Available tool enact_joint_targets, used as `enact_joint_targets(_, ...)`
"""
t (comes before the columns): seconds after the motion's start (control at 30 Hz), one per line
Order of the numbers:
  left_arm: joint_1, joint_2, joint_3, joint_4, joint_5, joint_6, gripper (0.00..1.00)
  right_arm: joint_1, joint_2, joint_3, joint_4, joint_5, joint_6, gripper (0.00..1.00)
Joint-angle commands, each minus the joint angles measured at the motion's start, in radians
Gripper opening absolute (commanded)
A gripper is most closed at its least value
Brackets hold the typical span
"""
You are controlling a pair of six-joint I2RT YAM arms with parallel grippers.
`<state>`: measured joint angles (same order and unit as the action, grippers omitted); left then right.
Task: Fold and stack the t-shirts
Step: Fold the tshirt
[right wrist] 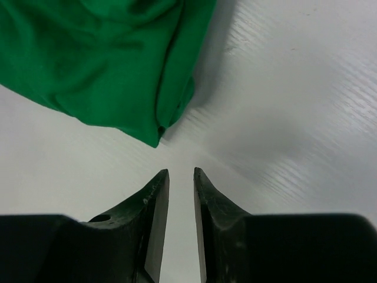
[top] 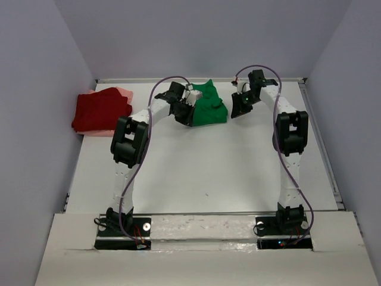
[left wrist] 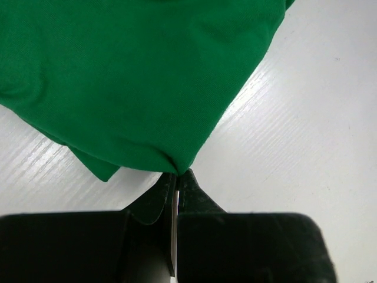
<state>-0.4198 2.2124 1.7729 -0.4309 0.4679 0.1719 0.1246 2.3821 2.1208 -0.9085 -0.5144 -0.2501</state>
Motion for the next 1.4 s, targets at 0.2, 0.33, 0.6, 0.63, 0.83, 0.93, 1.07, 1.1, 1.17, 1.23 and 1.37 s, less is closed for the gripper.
enact_joint_targets(0.2, -0.007, -0.089, -0.024, 0.0, 0.034, 0.014, 0.0, 0.006, 0.041, 0.119, -0.047, -0.176, 0.055, 0.41)
enact_joint_targets(0.33, -0.007, -0.097, -0.036, 0.004, 0.038, 0.015, 0.0, 0.015, 0.066, 0.136, -0.049, -0.184, 0.054, 0.47)
enact_joint_targets(0.6, -0.007, -0.112, -0.058, 0.0, 0.044, 0.024, 0.0, 0.033, 0.107, 0.13, -0.056, -0.188, 0.041, 0.5)
enact_joint_targets(0.63, -0.005, -0.112, -0.062, -0.002, 0.044, 0.024, 0.0, 0.033, 0.111, 0.126, -0.055, -0.19, 0.04, 0.5)
enact_joint_targets(0.83, -0.005, -0.117, -0.072, 0.004, 0.051, 0.028, 0.0, 0.053, 0.13, 0.123, -0.056, -0.21, 0.041, 0.49)
enact_joint_targets(0.93, -0.005, -0.115, -0.067, 0.001, 0.051, 0.028, 0.0, 0.063, 0.137, 0.126, -0.064, -0.219, 0.038, 0.49)
enact_joint_targets(1.07, -0.007, -0.114, -0.064, 0.003, 0.048, 0.028, 0.0, 0.073, 0.131, 0.105, -0.066, -0.23, 0.029, 0.42)
enact_joint_targets(1.1, -0.007, -0.114, -0.064, 0.004, 0.048, 0.026, 0.0, 0.073, 0.129, 0.093, -0.067, -0.23, 0.025, 0.39)
enact_joint_targets(1.17, -0.007, -0.112, -0.063, 0.006, 0.051, 0.024, 0.0, 0.083, 0.127, 0.082, -0.064, -0.228, 0.02, 0.18)
enact_joint_targets(1.23, -0.007, -0.112, -0.061, 0.001, 0.051, 0.024, 0.0, 0.083, 0.129, 0.079, -0.064, -0.214, 0.017, 0.0)
enact_joint_targets(1.37, -0.007, -0.125, -0.082, -0.002, 0.045, 0.04, 0.0, 0.083, 0.115, 0.079, -0.064, -0.162, 0.003, 0.0)
